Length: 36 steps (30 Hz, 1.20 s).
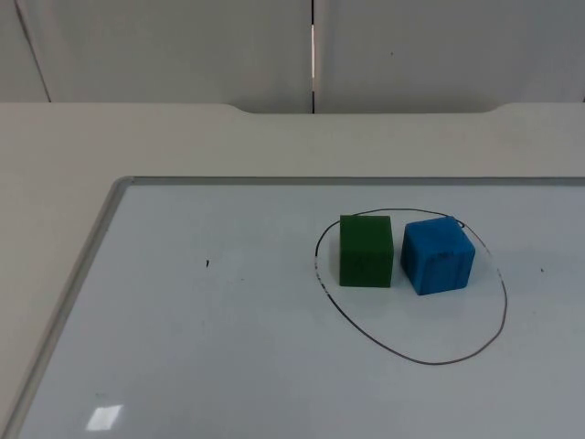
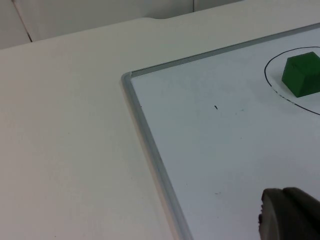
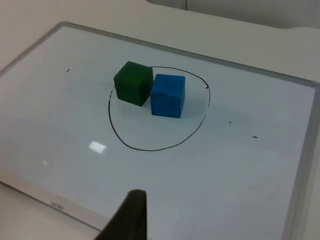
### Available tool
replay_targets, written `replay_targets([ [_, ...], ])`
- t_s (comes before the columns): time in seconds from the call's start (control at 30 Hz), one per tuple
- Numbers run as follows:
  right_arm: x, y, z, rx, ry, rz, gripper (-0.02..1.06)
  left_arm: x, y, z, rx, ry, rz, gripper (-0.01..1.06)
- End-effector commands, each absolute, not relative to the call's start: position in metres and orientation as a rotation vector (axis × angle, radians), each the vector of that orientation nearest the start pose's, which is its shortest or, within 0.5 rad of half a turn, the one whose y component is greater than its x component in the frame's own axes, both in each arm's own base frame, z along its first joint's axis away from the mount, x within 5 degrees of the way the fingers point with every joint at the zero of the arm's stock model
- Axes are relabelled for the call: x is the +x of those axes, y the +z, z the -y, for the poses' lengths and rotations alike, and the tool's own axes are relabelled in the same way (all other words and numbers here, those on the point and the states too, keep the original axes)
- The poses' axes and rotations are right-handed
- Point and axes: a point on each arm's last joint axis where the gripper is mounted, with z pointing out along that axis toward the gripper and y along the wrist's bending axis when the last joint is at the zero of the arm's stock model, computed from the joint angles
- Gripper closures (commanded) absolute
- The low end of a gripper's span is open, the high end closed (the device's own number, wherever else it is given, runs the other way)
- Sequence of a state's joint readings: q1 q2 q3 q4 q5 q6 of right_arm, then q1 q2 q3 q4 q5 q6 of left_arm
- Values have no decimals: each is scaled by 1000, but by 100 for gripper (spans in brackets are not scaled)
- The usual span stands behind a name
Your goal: Push the two cubes into the marked area.
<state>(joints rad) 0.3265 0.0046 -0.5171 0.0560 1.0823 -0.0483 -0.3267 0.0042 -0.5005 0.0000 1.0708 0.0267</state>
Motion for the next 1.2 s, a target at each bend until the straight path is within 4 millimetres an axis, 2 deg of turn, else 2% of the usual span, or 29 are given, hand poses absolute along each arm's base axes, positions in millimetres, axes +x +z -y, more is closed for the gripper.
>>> replay_targets([
  [0.0,-9,280,-2,-386,238,-2018,1,-5,275,-2,356,-180,-2036,105],
  [0.3,-8,280,-1,-378,235,-2020,-1,-5,275,-2,356,-180,-2036,105],
  [0.43,-7,280,2,-301,223,-2033,-1,-5,275,-2,356,-180,-2036,105],
  [0.57,-7,280,2,-299,224,-2033,-1,-5,275,-2,356,-186,-2036,103],
  [0.67,-7,280,2,-299,224,-2033,-1,-5,275,-2,356,-186,-2036,88],
  [0.7,-7,280,2,-299,224,-2033,-1,-5,275,-2,356,-186,-2036,88],
  [0.87,-7,280,2,-299,224,-2033,-1,-5,275,-2,356,-186,-2036,49],
  [0.9,-7,280,2,-299,224,-2033,-1,-5,275,-2,356,-186,-2036,49],
  [1.0,-7,280,2,-304,221,-2033,-1,-5,275,-2,356,-186,-2036,30],
  [1.07,-7,280,2,-304,221,-2033,-1,-5,275,-2,356,-186,-2036,24],
  [1.17,-7,280,2,-304,221,-2033,-1,-5,275,-2,356,-186,-2036,22],
])
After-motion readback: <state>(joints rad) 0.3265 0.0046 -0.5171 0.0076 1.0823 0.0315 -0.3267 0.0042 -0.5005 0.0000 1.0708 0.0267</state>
